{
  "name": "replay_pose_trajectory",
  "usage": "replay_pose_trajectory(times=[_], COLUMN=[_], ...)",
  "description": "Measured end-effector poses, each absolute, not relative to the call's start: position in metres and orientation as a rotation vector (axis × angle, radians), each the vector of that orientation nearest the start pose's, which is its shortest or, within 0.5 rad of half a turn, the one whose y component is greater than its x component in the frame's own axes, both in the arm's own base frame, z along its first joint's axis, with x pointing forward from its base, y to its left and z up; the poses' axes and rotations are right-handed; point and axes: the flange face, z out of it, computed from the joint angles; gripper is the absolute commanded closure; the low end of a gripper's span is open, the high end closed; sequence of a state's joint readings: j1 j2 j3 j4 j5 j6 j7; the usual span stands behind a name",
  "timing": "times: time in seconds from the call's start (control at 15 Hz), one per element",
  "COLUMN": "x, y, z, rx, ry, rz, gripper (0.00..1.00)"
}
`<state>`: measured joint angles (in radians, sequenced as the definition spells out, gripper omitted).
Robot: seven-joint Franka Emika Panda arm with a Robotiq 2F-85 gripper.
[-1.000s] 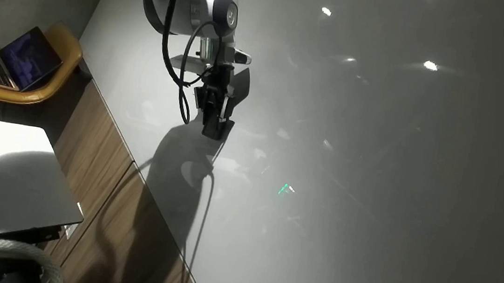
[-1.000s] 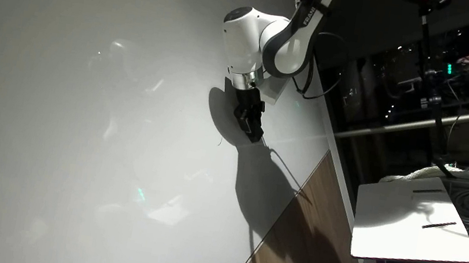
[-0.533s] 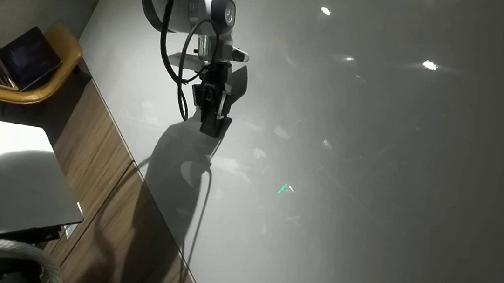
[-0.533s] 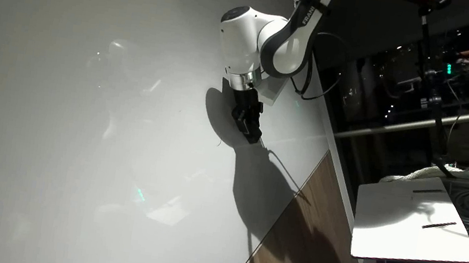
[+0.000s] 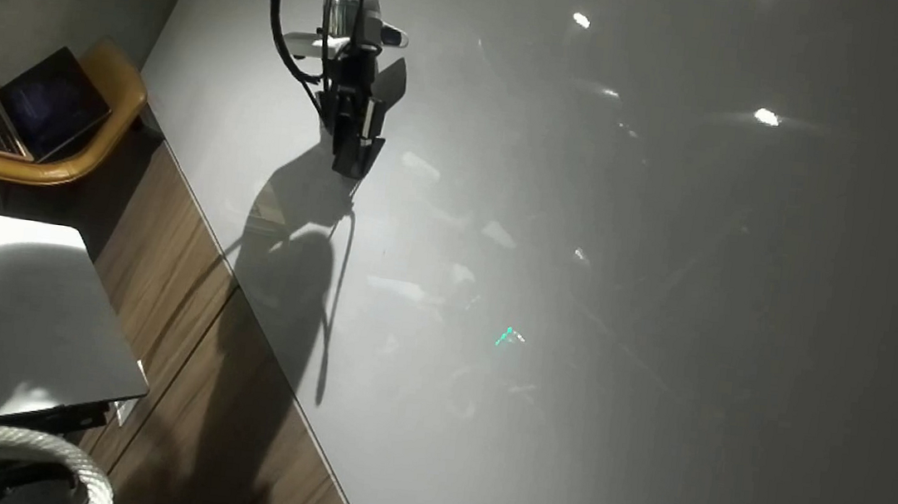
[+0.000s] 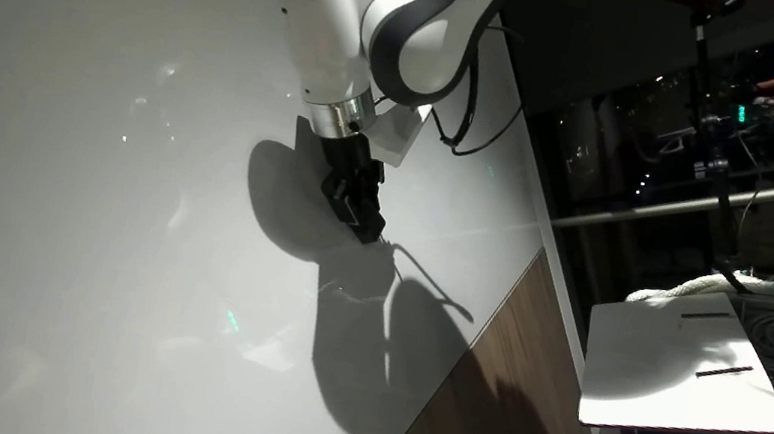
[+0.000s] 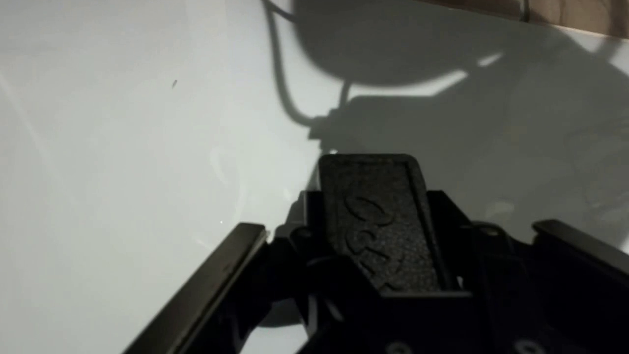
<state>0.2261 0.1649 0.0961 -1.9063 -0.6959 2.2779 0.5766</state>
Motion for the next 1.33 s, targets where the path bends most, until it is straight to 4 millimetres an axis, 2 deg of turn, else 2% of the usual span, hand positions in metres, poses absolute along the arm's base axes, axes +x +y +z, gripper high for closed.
replay_pose_trajectory(times=[0.2,0.53,0.87,1.13,1.33], x=[0.597,0.600,0.601,0.604,0.604], y=[0.209,0.218,0.214,0.192,0.181], z=[0.442,0.440,0.438,0.425,0.427], rx=[-3.485,-3.511,-3.513,-3.526,-3.535], ry=[-0.290,-0.289,-0.283,-0.253,-0.233], rz=[-0.723,-0.689,-0.685,-0.652,-0.646], gripper=[0.71,0.71,0.71,0.71,0.71])
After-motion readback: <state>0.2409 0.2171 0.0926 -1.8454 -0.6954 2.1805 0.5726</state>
